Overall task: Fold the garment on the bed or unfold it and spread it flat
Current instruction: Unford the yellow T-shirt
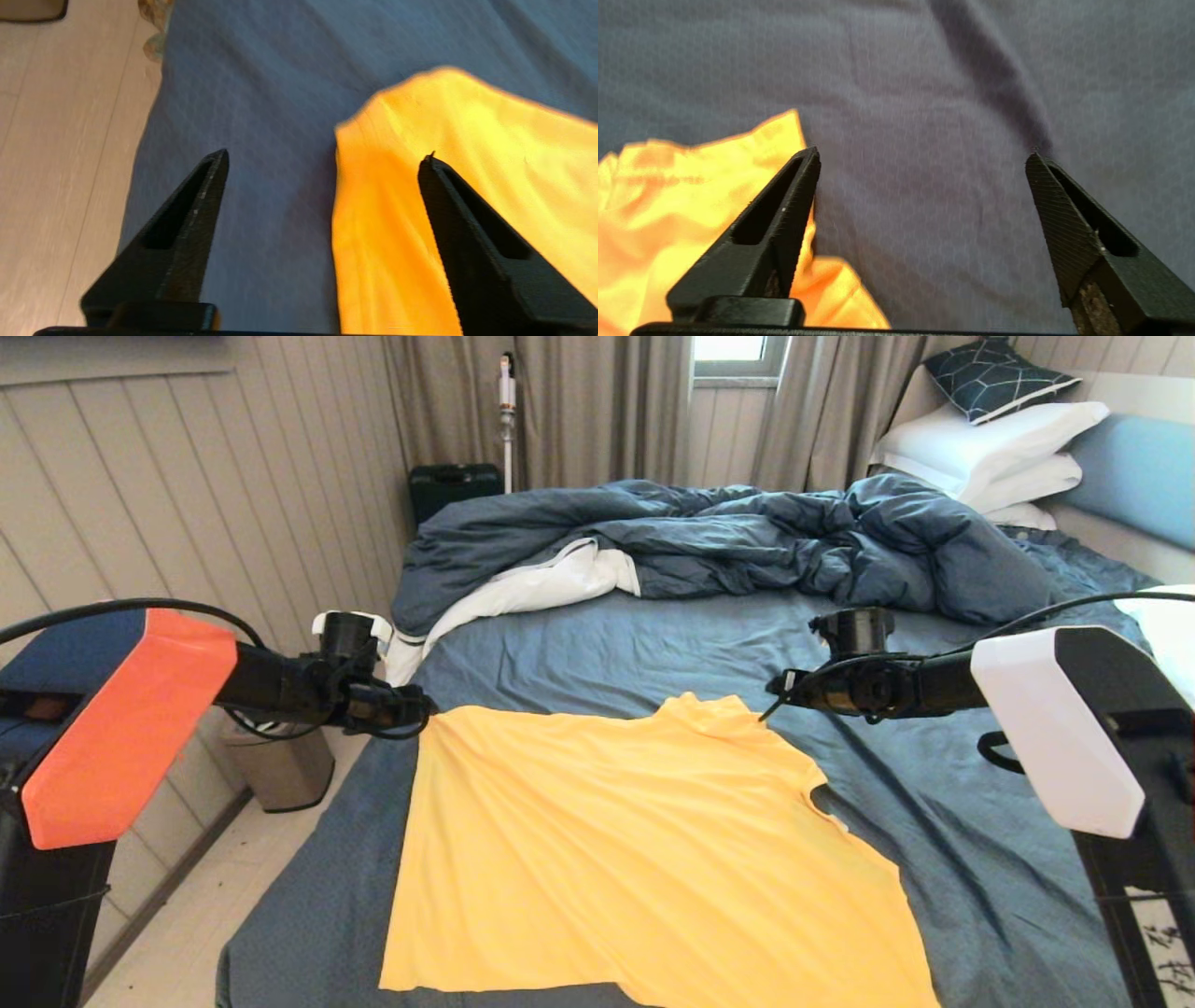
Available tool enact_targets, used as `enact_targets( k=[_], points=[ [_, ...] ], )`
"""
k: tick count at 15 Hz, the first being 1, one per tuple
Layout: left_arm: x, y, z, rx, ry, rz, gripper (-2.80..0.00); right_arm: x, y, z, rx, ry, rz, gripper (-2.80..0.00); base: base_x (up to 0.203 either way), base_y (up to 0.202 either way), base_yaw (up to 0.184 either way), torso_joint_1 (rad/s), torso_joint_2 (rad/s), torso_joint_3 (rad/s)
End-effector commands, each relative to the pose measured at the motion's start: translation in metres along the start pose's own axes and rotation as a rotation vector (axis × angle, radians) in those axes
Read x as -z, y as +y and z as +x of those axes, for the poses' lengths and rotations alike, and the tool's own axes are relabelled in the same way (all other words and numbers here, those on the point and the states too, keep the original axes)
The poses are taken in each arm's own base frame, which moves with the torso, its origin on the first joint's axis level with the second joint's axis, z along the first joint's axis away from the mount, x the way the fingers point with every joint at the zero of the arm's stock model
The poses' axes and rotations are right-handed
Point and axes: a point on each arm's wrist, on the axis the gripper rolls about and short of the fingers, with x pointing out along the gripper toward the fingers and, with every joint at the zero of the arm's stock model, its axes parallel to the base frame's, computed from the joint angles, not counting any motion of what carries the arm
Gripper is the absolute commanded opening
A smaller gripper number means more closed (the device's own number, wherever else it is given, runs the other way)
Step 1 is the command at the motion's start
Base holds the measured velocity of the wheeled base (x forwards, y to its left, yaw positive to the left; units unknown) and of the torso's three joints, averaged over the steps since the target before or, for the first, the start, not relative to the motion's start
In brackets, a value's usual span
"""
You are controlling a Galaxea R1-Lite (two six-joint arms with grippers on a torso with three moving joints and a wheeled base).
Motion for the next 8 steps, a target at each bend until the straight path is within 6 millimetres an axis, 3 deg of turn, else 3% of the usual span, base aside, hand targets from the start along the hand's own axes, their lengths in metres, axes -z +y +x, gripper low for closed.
enact_targets(
  k=[1,4,5,6,8],
  points=[
    [-0.002,0.000,-0.028,0.002,0.008,-0.001,0.00,-0.005,-0.001,-0.016,0.001,0.006,0.002,0.00,0.000,0.000,0.000,0.000,0.00,0.000],
    [0.011,0.002,-0.083,0.065,0.079,-0.003,0.00,-0.008,-0.003,-0.062,-0.002,0.079,0.012,0.00,0.000,0.000,0.000,0.000,0.00,0.000],
    [0.015,0.003,-0.103,0.096,0.099,-0.006,0.00,-0.009,-0.005,-0.082,-0.016,0.096,0.017,-2.80,0.000,0.000,0.000,0.000,0.00,0.000],
    [0.021,0.004,-0.123,0.119,0.118,-0.008,-2.80,-0.007,-0.007,-0.104,-0.034,0.117,0.020,-2.80,0.000,0.000,0.000,0.000,0.00,0.000],
    [0.035,0.007,-0.158,0.143,0.137,-0.007,-2.80,0.003,-0.012,-0.147,-0.053,0.164,0.017,-2.80,0.000,0.000,0.000,0.000,0.00,0.000]
  ],
)
